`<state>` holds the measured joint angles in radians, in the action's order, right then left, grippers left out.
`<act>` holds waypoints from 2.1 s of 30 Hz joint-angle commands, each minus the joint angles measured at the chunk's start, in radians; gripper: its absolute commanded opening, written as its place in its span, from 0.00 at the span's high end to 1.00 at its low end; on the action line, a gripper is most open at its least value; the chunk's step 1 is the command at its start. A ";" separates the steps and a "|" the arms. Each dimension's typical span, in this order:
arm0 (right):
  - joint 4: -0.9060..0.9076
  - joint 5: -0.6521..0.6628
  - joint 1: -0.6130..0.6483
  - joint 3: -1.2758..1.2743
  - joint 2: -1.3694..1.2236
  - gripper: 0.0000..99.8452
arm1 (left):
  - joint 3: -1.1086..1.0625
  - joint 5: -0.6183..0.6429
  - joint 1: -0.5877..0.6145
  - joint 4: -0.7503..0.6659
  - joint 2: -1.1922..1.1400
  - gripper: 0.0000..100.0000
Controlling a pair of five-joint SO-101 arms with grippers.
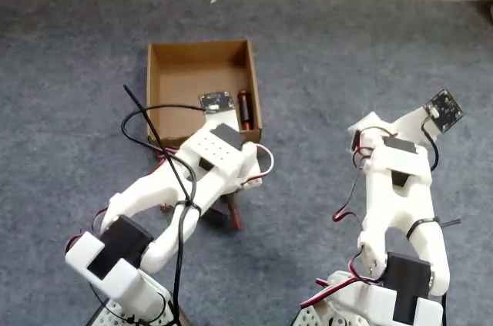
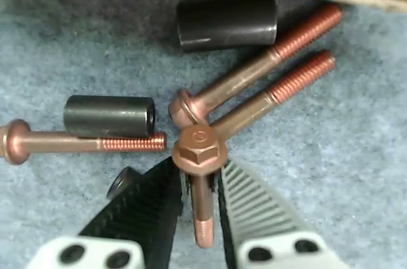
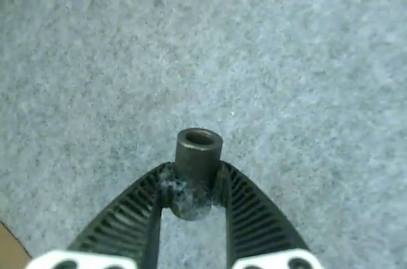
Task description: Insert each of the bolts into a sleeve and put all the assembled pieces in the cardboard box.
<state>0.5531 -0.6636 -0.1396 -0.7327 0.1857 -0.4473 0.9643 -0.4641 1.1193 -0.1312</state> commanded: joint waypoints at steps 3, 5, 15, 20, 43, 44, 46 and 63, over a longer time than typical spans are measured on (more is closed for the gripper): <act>-0.019 -0.002 -0.007 0.036 0.054 1.00 | 0.059 -0.009 -0.019 0.077 -0.013 1.00; -0.019 -0.002 -0.007 0.035 0.059 1.00 | 0.074 -0.009 -0.019 0.094 -0.012 1.00; -0.015 0.049 -0.007 0.035 0.065 1.00 | -0.010 -0.072 -0.010 0.098 0.257 1.00; -0.013 0.100 0.035 0.019 0.196 1.00 | -0.044 -0.195 0.027 0.098 0.358 1.00; -0.010 0.568 0.489 -0.395 0.714 1.00 | -0.242 -0.646 0.182 0.081 0.862 1.00; -0.010 0.586 0.507 -0.409 0.730 1.00 | -0.269 -0.675 0.193 0.057 0.894 1.00; -0.010 0.623 0.545 -0.440 0.765 1.00 | -0.335 -0.729 0.213 -0.006 0.955 1.00; -0.012 0.706 0.796 -0.572 1.043 1.00 | -0.631 -0.807 0.312 -0.285 1.526 0.99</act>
<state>0.5531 0.0299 0.6153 -1.3172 1.1861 -1.0856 0.1082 -0.1557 0.8646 1.2712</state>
